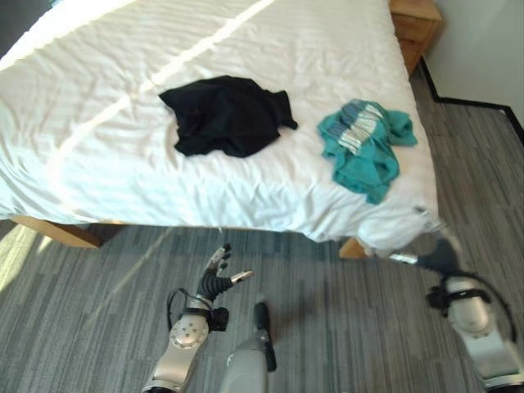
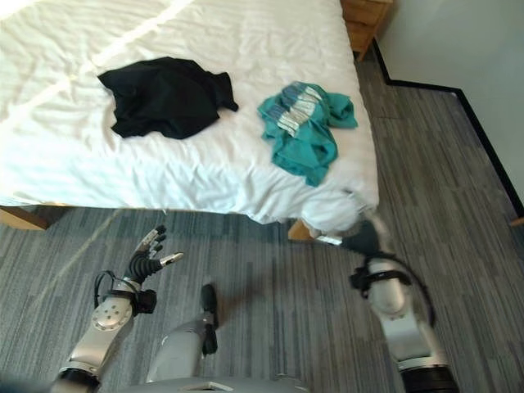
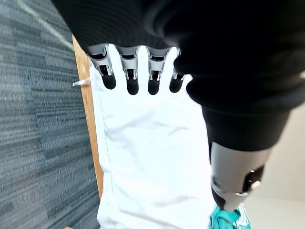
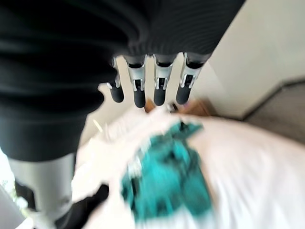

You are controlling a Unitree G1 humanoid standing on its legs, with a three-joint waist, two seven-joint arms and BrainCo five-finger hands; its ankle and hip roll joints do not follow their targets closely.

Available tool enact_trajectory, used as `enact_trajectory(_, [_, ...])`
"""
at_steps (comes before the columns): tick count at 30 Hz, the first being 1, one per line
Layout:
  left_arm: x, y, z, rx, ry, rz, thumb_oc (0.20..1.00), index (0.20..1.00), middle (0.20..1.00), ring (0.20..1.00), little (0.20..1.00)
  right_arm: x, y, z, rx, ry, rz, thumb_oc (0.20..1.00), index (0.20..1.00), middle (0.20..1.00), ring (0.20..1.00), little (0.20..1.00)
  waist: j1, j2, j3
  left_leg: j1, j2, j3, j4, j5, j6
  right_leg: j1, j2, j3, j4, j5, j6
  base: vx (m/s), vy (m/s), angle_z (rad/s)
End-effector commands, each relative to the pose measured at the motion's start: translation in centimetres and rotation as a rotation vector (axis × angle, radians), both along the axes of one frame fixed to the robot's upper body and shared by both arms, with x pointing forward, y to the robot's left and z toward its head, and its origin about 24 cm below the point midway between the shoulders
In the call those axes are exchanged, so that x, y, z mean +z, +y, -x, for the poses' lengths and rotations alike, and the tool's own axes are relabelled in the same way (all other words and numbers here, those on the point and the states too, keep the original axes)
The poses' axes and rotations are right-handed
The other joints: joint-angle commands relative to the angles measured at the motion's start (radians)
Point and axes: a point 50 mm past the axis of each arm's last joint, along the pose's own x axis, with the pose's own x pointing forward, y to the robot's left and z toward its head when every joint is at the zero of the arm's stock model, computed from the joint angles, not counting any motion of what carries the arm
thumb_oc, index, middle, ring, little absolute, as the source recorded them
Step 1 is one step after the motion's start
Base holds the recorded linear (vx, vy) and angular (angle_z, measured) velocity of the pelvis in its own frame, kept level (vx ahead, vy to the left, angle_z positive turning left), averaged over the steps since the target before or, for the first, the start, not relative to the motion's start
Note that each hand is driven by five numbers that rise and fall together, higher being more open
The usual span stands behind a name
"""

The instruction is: Pick up bed clothes into laundry basket.

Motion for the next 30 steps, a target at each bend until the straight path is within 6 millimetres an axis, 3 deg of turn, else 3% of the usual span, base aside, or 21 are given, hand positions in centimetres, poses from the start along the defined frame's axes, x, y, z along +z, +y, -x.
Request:
enact_trajectory(1, [1.8,-0.2,-0.1,-0.08,-0.094,-0.066,1.0,1.0,1.0,1.0,1.0,5.7,-1.9,-0.2,-0.11,-0.273,0.116,1.0,1.0,1.0,1.0,1.0,-0.004,0.011,-0.026,0.098,0.149,-0.01,-0.046,-0.003,-0.137,-0.166,-0.026,-0.021,-0.104,0.154,0.033,0.24,-0.05,0.47])
enact_trajectory(2, [1.9,-0.3,-0.3,-0.092,-0.098,-0.066,1.0,1.0,1.0,1.0,1.0,5.8,-2.6,-0.4,-0.149,-0.283,0.116,1.0,1.0,1.0,1.0,1.0,-0.007,0.009,-0.025,0.106,0.141,-0.024,-0.046,-0.013,-0.144,-0.178,-0.038,-0.037,-0.164,0.125,0.02,0.3,-0.07,0.41])
enact_trajectory(4, [2.1,-0.2,-0.3,-0.115,-0.103,-0.065,1.0,1.0,1.0,1.0,1.0,5.0,-4.8,-0.7,-0.245,-0.23,0.126,1.0,1.0,1.0,1.0,1.0,-0.028,0.007,-0.023,0.129,0.118,-0.063,-0.049,-0.04,-0.157,-0.174,-0.018,-0.042,-0.328,0.086,0.0,0.33,-0.088,0.73])
enact_trajectory(6, [2.7,0.2,-0.8,-0.118,-0.12,-0.073,1.0,1.0,1.0,1.0,1.0,4.2,-6.4,-1.0,-0.332,-0.19,0.115,1.0,1.0,1.0,1.0,1.0,-0.035,0.008,-0.022,0.153,0.114,-0.093,-0.056,-0.071,-0.171,-0.199,-0.019,-0.032,-0.472,0.114,0.009,0.32,-0.16,0.8])
enact_trajectory(8, [3.0,1.0,-0.9,-0.102,-0.128,-0.084,1.0,1.0,1.0,1.0,1.0,3.6,-7.3,-0.9,-0.383,-0.131,0.146,1.0,1.0,1.0,1.0,1.0,-0.029,0.004,-0.025,0.169,0.117,-0.127,-0.055,-0.092,-0.183,-0.203,-0.048,-0.03,-0.535,0.158,0.026,0.26,-0.167,0.66])
enact_trajectory(11, [1.3,1.7,0.0,-0.04,-0.058,-0.038,1.0,1.0,1.0,1.0,1.0,2.3,-10.0,-2.1,-0.497,-0.03,0.1,1.0,1.0,1.0,1.0,1.0,0.003,-0.005,-0.038,0.179,0.102,-0.141,-0.054,-0.099,-0.195,-0.173,-0.065,-0.05,-0.588,0.208,0.026,0.24,-0.106,0.67])
enact_trajectory(13, [0.9,1.6,0.0,-0.033,-0.044,-0.016,1.0,1.0,1.0,1.0,1.0,2.6,-11.1,-3.6,-0.535,0.004,0.088,1.0,1.0,1.0,1.0,1.0,0.02,0.01,-0.024,0.161,0.105,-0.15,-0.056,-0.087,-0.204,-0.176,-0.07,-0.071,-0.599,0.217,0.027,0.0,-0.046,0.55])
enact_trajectory(15, [1.3,1.4,-0.9,-0.04,-0.066,-0.027,1.0,1.0,1.0,1.0,1.0,4.2,-11.6,-5.4,-0.549,0.008,0.095,1.0,1.0,1.0,1.0,1.0,0.035,0.029,-0.001,0.121,0.11,-0.16,-0.06,-0.072,-0.217,-0.2,-0.077,-0.089,-0.608,0.224,0.03,-0.09,-0.016,0.36])
enact_trajectory(16, [1.3,1.4,-1.0,-0.037,-0.071,-0.024,1.0,1.0,1.0,1.0,1.0,4.4,-11.6,-5.7,-0.546,0.003,0.096,1.0,1.0,1.0,1.0,1.0,0.031,0.032,-0.001,0.116,0.11,-0.16,-0.06,-0.07,-0.218,-0.204,-0.076,-0.089,-0.607,0.225,0.03,-0.07,-0.001,0.11])
enact_trajectory(20, [2.3,0.6,-2.6,-0.025,-0.137,-0.001,1.0,1.0,1.0,1.0,1.0,9.4,-10.8,-8.5,-0.515,-0.093,0.105,1.0,1.0,1.0,1.0,1.0,0.058,0.066,0.031,0.019,0.122,-0.17,-0.061,-0.035,-0.239,-0.275,-0.08,-0.095,-0.611,0.232,0.033,-0.09,0.014,-0.04])
enact_trajectory(21, [2.4,0.5,-2.7,-0.022,-0.141,0.002,1.0,1.0,1.0,1.0,1.0,9.6,-10.7,-8.6,-0.512,-0.097,0.107,1.0,1.0,1.0,1.0,1.0,0.054,0.068,0.03,0.014,0.122,-0.17,-0.061,-0.034,-0.24,-0.28,-0.08,-0.094,-0.611,0.233,0.032,-0.06,0.011,0.04])
enact_trajectory(22, [2.4,0.1,-3.2,-0.015,-0.153,0.016,1.0,1.0,1.0,1.0,1.0,12.0,-9.6,-9.4,-0.477,-0.169,0.13,1.0,1.0,1.0,1.0,1.0,0.063,0.079,0.044,-0.022,0.129,-0.171,-0.061,-0.022,-0.251,-0.306,-0.081,-0.094,-0.611,0.235,0.032,-0.05,0.003,0.08])
enact_trajectory(23, [2.5,-0.3,-3.4,-0.018,-0.16,0.027,1.0,1.0,1.0,1.0,1.0,12.7,-9.0,-9.8,-0.463,-0.189,0.141,1.0,1.0,1.0,1.0,1.0,0.067,0.088,0.053,-0.041,0.133,-0.174,-0.061,-0.016,-0.256,-0.321,-0.081,-0.094,-0.611,0.236,0.032,-0.05,0.003,0.06])
enact_trajectory(27, [1.9,-0.9,-3.6,-0.014,-0.147,0.04,1.0,1.0,1.0,1.0,1.0,14.4,-7.5,-10.8,-0.414,-0.239,0.153,1.0,1.0,1.0,1.0,1.0,0.07,0.103,0.063,-0.085,0.139,-0.183,-0.061,-0.003,-0.266,-0.349,-0.078,-0.098,-0.611,0.235,0.03,-0.02,-0.011,0.08])
enact_trajectory(30, [1.5,-1.1,-3.6,-0.007,-0.14,0.043,1.0,1.0,1.0,1.0,1.0,13.4,-6.6,-11.8,-0.379,-0.203,0.12,1.0,1.0,1.0,1.0,1.0,0.075,0.112,0.072,-0.106,0.143,-0.189,-0.061,0.004,-0.273,-0.362,-0.076,-0.1,-0.611,0.233,0.028,0.0,-0.01,0.08])
